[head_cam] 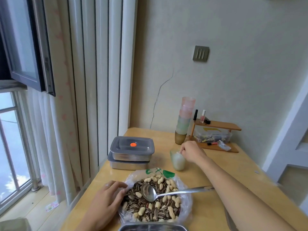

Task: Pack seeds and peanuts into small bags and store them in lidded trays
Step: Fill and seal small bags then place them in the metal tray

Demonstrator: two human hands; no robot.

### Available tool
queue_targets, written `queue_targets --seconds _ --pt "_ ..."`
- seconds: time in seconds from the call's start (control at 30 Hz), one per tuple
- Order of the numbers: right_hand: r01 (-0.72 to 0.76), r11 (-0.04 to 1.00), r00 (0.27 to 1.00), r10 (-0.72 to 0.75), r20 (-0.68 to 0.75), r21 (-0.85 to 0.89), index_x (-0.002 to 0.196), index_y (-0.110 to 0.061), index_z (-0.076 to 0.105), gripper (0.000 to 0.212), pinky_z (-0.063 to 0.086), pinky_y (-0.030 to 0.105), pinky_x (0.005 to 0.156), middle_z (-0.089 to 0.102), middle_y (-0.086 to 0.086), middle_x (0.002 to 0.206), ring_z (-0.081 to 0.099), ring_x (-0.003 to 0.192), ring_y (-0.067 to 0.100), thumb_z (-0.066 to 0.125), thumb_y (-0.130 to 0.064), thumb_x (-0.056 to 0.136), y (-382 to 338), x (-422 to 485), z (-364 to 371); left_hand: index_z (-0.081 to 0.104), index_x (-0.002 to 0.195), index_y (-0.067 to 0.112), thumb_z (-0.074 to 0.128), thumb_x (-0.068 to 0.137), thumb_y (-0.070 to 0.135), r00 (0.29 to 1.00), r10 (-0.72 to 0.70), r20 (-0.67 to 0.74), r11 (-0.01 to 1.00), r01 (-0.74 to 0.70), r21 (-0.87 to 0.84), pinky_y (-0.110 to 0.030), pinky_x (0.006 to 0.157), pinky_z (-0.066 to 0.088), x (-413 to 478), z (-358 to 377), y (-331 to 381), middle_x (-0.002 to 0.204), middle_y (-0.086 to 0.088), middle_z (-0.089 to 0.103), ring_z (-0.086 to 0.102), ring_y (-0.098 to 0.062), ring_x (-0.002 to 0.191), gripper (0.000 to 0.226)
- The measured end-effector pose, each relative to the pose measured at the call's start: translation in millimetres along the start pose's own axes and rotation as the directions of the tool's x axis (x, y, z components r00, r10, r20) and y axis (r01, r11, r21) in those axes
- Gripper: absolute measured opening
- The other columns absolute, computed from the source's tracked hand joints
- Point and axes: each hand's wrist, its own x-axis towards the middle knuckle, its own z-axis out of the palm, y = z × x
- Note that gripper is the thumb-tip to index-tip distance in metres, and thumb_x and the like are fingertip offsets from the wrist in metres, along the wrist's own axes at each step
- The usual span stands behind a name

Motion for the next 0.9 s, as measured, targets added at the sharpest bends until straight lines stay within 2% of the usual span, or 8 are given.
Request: queue_targets --seconds 0.17,0.3,0.37,0.43,0.53,0.63,0.8,0.9 --pt "0.004 0.997 0.992 0.006 0.124 -0.074 0.060 -0.018 0.043 0.032 0.037 0.034 0.053 0.053 0.008 0.086 0.050 0.071 0.028 0.048 -0.010 0.090 -1 11 -7 0.064 0.107 0.049 0.037 0.097 0.067 1.000 0.005 -0.004 1.000 -0.005 -0.029 -0.021 0.090 0.044 2 1 -3 0.107 0.029 0.061 0.057 0.004 0.109 0.034" --pt "-0.008 0.982 0.984 0.041 0.172 -0.190 0.065 -0.017 0.040 0.033 0.034 0.032 0.052 0.060 0.016 0.123 0.057 0.079 0.029 0.054 -0.014 0.094 5 13 -8 0.064 0.105 0.047 0.044 0.098 0.057 1.000 -0.007 0.004 0.999 0.007 -0.038 -0.020 0.089 0.043 3 0 -2 0.105 0.028 0.062 0.057 0.003 0.109 0.023" --pt "-0.038 0.979 0.986 0.070 0.153 -0.201 0.066 -0.018 0.039 0.035 0.031 0.031 0.051 0.059 0.012 0.118 0.050 0.071 0.022 0.057 -0.021 0.096 8 16 -4 0.064 0.104 0.048 0.050 0.100 0.048 1.000 -0.015 0.013 0.999 0.015 -0.028 -0.020 0.088 0.043 3 0 -2 0.106 0.029 0.061 0.057 0.004 0.108 0.014" --pt "-0.088 0.982 0.983 0.112 0.144 -0.167 0.079 -0.013 0.054 0.030 0.039 0.031 0.058 0.054 0.009 0.107 0.056 0.082 0.026 0.061 -0.036 0.096 8 15 1 0.064 0.104 0.048 0.054 0.100 0.043 1.000 -0.025 0.017 0.999 0.025 -0.023 -0.020 0.088 0.043 3 1 -3 0.106 0.028 0.061 0.056 0.005 0.107 0.012" --pt "-0.184 0.981 0.973 0.190 0.132 -0.058 0.101 -0.007 0.063 0.044 0.049 0.033 0.077 0.061 0.013 0.122 0.064 0.113 0.034 0.068 -0.050 0.091 6 17 10 0.064 0.104 0.048 0.056 0.101 0.040 0.999 -0.035 0.022 0.999 0.035 -0.013 -0.020 0.087 0.043 3 0 -3 0.106 0.027 0.062 0.056 0.007 0.106 0.012" --pt "-0.273 0.962 0.956 0.270 0.118 0.016 0.083 -0.010 0.055 0.040 0.053 0.033 0.075 0.070 0.015 0.119 0.071 0.107 0.033 0.076 -0.043 0.086 5 22 16 0.064 0.103 0.047 0.057 0.101 0.038 0.999 -0.046 0.020 0.999 0.046 -0.013 -0.017 0.085 0.041 2 1 0 0.105 0.027 0.062 0.055 0.007 0.106 0.012" --pt "-0.362 0.928 0.932 0.358 0.057 0.090 0.132 -0.007 0.060 0.046 0.054 0.036 0.083 0.061 0.015 0.136 0.066 0.116 0.033 0.074 -0.018 0.090 -3 26 17 0.064 0.101 0.048 0.060 0.100 0.035 0.998 -0.059 0.014 0.998 0.059 -0.015 -0.017 0.084 0.042 3 0 2 0.103 0.027 0.062 0.056 0.005 0.106 0.013" --pt "-0.343 0.929 0.937 0.350 -0.024 0.137 0.129 -0.006 0.060 0.038 0.053 0.036 0.077 0.063 0.015 0.130 0.066 0.110 0.035 0.063 -0.005 0.091 -3 31 17 0.064 0.102 0.049 0.061 0.099 0.033 0.998 -0.055 0.011 0.998 0.056 -0.023 -0.022 0.085 0.045 3 0 0 0.103 0.027 0.063 0.057 0.005 0.105 0.016"
